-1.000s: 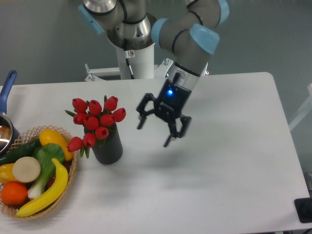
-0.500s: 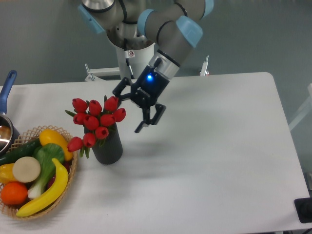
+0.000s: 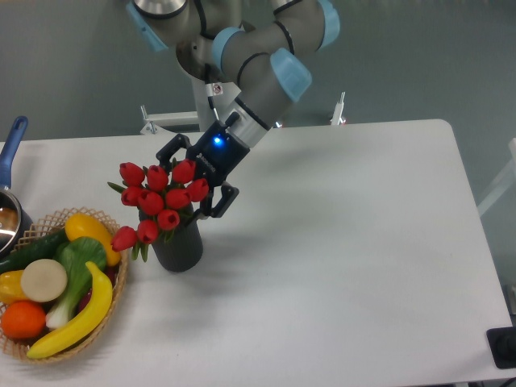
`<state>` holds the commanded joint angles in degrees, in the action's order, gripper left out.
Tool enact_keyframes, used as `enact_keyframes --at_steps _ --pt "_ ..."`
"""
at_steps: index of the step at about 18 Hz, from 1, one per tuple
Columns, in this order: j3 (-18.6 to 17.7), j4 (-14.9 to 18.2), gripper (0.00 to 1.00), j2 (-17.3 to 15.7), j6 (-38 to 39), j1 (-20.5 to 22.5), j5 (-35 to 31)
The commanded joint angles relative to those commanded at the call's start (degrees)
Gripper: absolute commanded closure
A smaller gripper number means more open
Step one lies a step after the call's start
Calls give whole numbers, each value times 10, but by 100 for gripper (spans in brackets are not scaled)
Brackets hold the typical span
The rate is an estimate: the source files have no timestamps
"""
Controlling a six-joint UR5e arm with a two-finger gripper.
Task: Pick up the flowers from the vase
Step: 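Close the gripper around the tulip stems just below the blooms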
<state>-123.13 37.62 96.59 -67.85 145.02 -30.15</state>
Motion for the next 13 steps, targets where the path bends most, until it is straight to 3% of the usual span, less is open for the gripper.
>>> enact_keyframes --at_steps 1,2,5,6,13 --pt "0 1 3 3 0 0 -1" --pt "0 1 14 7 0 0 -1" --pt "0 1 85 7 1 1 -1" --pt "0 1 100 7 1 1 -1" --pt "8 1 100 3 12 7 0"
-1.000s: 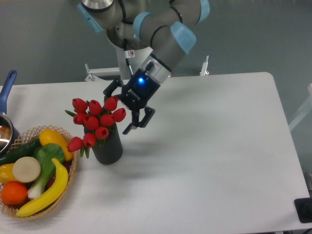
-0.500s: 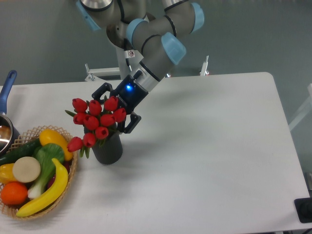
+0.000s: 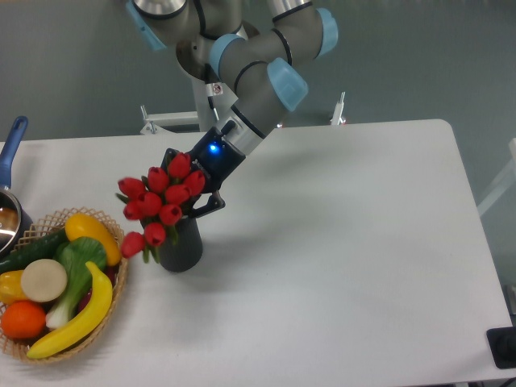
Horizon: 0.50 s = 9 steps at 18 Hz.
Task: Pick up the flowers from the vase
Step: 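Close the gripper around the tulip stems just below the blooms, then lift the gripped tulips straight up out of the black vase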
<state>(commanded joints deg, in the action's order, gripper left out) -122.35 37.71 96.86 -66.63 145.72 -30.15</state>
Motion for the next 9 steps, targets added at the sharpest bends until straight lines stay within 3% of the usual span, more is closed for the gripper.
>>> enact_keyframes --at_steps 9 --pt "21 0 100 -31 88 6 30"
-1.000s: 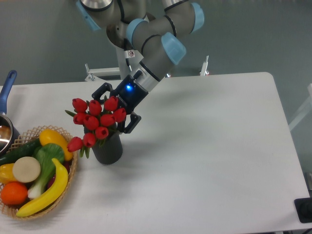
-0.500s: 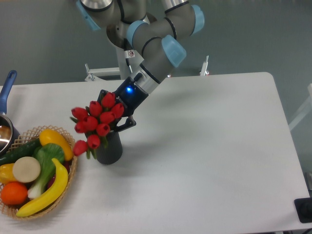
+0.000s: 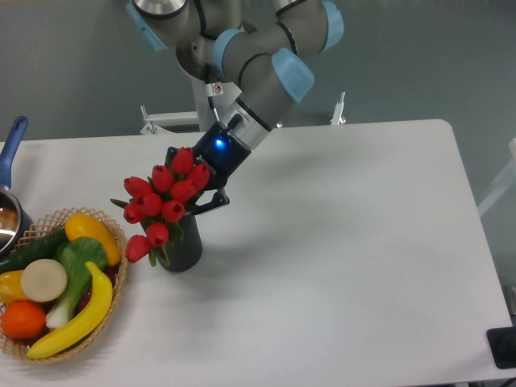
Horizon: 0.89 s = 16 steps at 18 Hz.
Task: Pick up the flowers from the vase
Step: 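Lift the gripped tulips straight up out of the black vase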
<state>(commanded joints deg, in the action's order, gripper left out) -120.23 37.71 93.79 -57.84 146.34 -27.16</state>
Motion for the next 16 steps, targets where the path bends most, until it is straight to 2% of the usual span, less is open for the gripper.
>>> enact_keyframes --at_steps 9,16 --pt "8 1 100 -57 86 44 66" --pt "43 2 100 -55 113 69 116"
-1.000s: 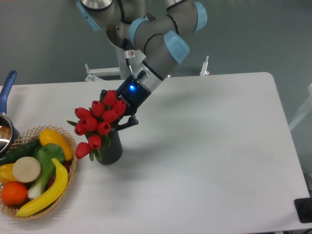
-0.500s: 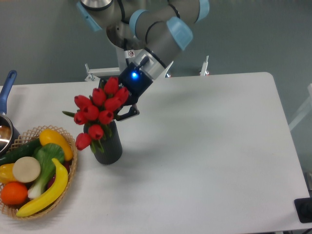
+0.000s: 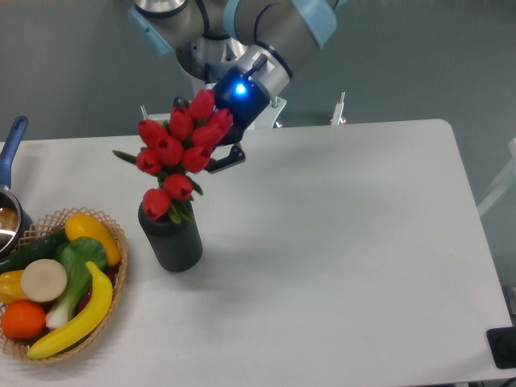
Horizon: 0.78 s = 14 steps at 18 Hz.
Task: Pick up the flowers from the vase
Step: 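Lift the gripped tulips straight up out of the black vase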
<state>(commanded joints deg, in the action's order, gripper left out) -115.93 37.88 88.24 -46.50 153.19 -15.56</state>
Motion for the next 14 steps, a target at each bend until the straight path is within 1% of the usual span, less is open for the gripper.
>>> enact_keyframes --at_steps 2,6,8,11,12,14 --pt "10 0 100 -1 18 10 4" --pt "34 0 100 0 23 25 11" --pt "61 1 100 4 31 33 11" --pt "87 0 100 8 27 51 9" --pt "97 0 100 15 22 59 6" --pt "117 0 100 46 -13 67 -1"
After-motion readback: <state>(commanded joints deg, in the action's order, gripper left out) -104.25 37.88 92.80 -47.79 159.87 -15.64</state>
